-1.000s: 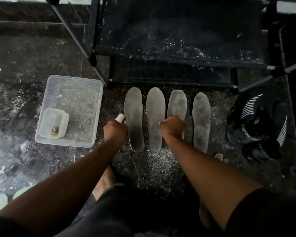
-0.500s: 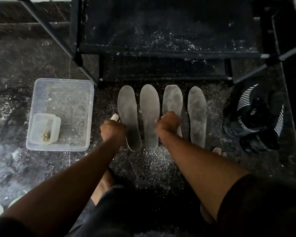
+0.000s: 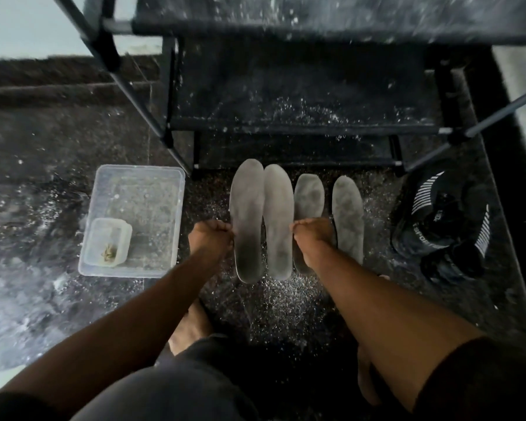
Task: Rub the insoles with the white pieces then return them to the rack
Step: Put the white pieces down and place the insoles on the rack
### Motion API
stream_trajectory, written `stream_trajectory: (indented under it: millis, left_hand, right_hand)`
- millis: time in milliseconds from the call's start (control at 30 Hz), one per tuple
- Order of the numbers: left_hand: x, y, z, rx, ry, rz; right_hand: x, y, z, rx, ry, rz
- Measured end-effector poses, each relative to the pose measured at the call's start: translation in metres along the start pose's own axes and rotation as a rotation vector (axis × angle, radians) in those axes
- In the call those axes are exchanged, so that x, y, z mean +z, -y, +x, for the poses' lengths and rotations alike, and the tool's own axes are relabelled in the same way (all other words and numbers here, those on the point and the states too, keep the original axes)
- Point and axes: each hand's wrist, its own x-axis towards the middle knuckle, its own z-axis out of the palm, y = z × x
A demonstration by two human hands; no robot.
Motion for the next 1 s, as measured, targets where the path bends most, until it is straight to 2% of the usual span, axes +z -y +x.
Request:
stream_trajectory:
  millis: [300, 667, 800, 867, 1000]
  left_hand:
    - [-0.069, -0.046, -0.075, 0.085, 0.112, -0.173]
    - [-0.137, -0.099, -0.160, 0.261, 0.240, -0.182]
    - [-0.151, -0.129, -0.188, 0.234, 0.273, -0.337]
    - [-0.155, -0.149, -0.201, 0.276, 0.208, -0.359]
    - [-0.144, -0.185, -0.213, 0.282, 0.226, -0.313]
  right_hand:
    - [-0.053, 0.041, -0.100, -0.129, -0.088, 0.036]
    - [-0.110, 0.096, -0.207, -0.361, -0.146, 0.229]
    - [-0.121, 0.136, -0.220, -0.402, -0.134, 0.408]
    - [-0.126, 0.157, -0.228, -0.402, -0.120, 0.437]
    - [-0.130, 0.193, -0.228, -0.331, -0.122, 0.612]
